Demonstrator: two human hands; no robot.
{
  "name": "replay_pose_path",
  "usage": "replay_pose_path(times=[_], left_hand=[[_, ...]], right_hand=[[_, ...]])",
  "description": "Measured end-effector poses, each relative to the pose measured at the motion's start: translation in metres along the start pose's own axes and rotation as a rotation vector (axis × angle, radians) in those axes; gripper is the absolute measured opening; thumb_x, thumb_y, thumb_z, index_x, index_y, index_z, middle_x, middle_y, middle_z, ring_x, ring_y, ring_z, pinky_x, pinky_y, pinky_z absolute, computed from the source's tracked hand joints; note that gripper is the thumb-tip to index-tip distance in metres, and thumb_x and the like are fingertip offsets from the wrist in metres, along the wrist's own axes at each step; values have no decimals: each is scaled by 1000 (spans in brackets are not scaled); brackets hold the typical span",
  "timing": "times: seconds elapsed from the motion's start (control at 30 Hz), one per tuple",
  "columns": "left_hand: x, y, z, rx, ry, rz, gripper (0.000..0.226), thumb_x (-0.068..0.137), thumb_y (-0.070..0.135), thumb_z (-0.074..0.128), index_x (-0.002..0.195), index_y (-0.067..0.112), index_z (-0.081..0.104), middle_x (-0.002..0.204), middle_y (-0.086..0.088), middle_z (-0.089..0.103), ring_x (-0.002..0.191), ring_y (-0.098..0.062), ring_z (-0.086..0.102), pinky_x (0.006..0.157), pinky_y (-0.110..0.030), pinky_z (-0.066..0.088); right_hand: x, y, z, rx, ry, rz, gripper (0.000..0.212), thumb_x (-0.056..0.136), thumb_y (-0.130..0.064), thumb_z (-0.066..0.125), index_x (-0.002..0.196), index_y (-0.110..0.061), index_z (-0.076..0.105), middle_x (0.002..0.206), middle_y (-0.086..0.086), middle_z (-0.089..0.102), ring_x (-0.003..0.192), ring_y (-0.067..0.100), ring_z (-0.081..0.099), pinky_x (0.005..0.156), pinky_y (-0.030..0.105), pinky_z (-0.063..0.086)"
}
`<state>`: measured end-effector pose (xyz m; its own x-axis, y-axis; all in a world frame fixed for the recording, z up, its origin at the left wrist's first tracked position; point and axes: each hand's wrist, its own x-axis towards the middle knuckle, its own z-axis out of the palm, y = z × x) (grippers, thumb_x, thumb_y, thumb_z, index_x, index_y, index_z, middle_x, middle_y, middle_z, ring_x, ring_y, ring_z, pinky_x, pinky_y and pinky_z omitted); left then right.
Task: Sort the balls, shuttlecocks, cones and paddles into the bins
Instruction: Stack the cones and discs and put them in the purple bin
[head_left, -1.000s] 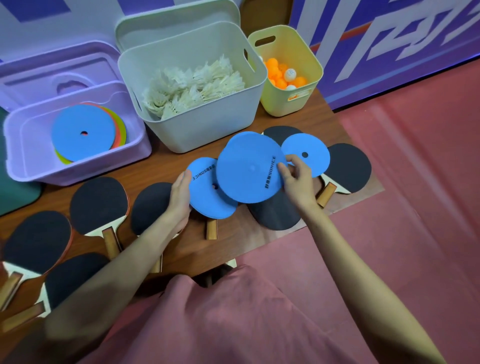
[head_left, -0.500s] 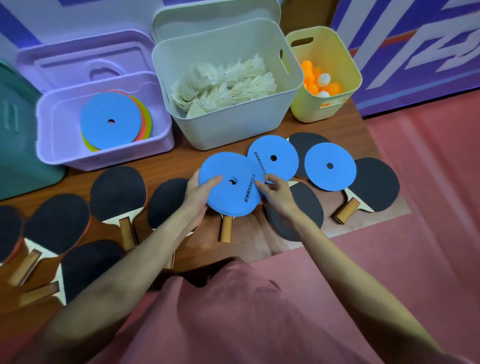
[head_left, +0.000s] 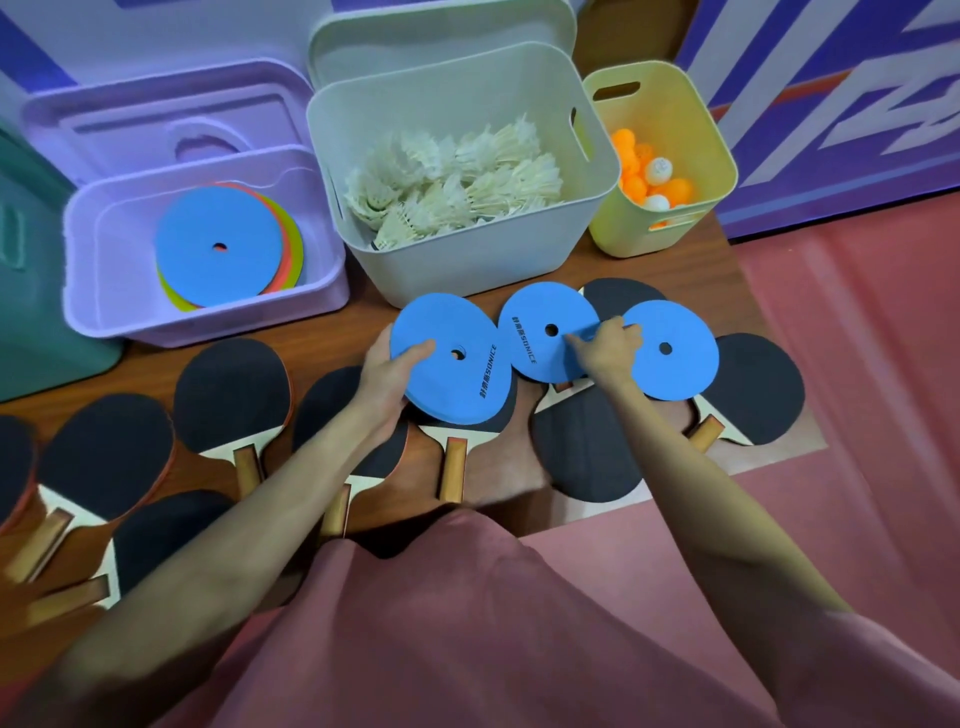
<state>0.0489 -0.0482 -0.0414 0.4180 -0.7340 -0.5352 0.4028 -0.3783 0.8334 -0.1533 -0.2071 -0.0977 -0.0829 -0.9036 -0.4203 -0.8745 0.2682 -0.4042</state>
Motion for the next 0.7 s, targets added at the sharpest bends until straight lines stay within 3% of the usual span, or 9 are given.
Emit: replay_pose_path(times=[0.2, 0.3, 0.37, 0.43, 0.47, 0.57, 0.7], left_hand=[[5, 3, 1, 29, 26, 9, 31, 91, 11, 60, 120, 21, 55, 119, -4, 65, 108, -23, 63, 90, -43, 53], [9, 2, -1, 75, 52, 46, 29, 91, 11, 60, 117, 22, 55, 118, -4, 64, 108, -22, 62, 93, -44, 52], [12, 2, -4, 92, 68, 59, 28, 91, 11, 60, 117, 22, 55, 118, -5, 64, 109, -23, 62, 93, -46, 52], [13, 2, -6, 101, 79, 57, 25, 91, 12, 61, 112, 26, 56, 116, -2, 65, 109, -23, 61, 93, -46, 52], [13, 2, -7, 103, 81, 55, 25, 91, 12, 61, 110, 27, 57, 115, -1, 65, 110, -24, 61, 93, -45, 52], [14, 1, -10, 109, 87, 44, 28, 92, 12, 60, 118, 22, 55, 119, -4, 64, 110, -23, 61, 94, -44, 52], [14, 2, -9, 113, 101, 38, 31, 92, 12, 60, 121, 21, 53, 120, -3, 63, 110, -22, 61, 93, -43, 52]], right_hand=[[7, -7, -2, -3, -9, 65, 76, 79, -35, 75, 129, 7, 35, 131, 23, 41, 124, 36, 38, 94, 40, 40], [11, -1, -3, 72, -16, -2, 57, 85, -13, 63, 128, 6, 31, 95, 11, 51, 106, 34, 51, 73, 39, 43], [10, 5, -3, 111, -11, -55, 49, 86, -5, 55, 125, 6, 29, 75, 3, 43, 85, 29, 53, 59, 35, 38], [8, 7, -4, 139, -6, -73, 48, 84, -9, 62, 120, 4, 33, 85, 10, 51, 86, 30, 54, 61, 36, 42], [7, 7, -4, 141, -8, -83, 52, 82, -16, 69, 118, 2, 35, 98, 15, 54, 94, 32, 54, 69, 40, 46], [10, 1, -7, 93, -51, -90, 78, 73, -37, 79, 126, 0, 36, 125, 21, 43, 117, 35, 43, 93, 42, 43], [12, -16, -14, -89, -140, -54, 90, 70, -45, 80, 133, -1, 33, 139, 22, 30, 130, 34, 29, 99, 40, 37]])
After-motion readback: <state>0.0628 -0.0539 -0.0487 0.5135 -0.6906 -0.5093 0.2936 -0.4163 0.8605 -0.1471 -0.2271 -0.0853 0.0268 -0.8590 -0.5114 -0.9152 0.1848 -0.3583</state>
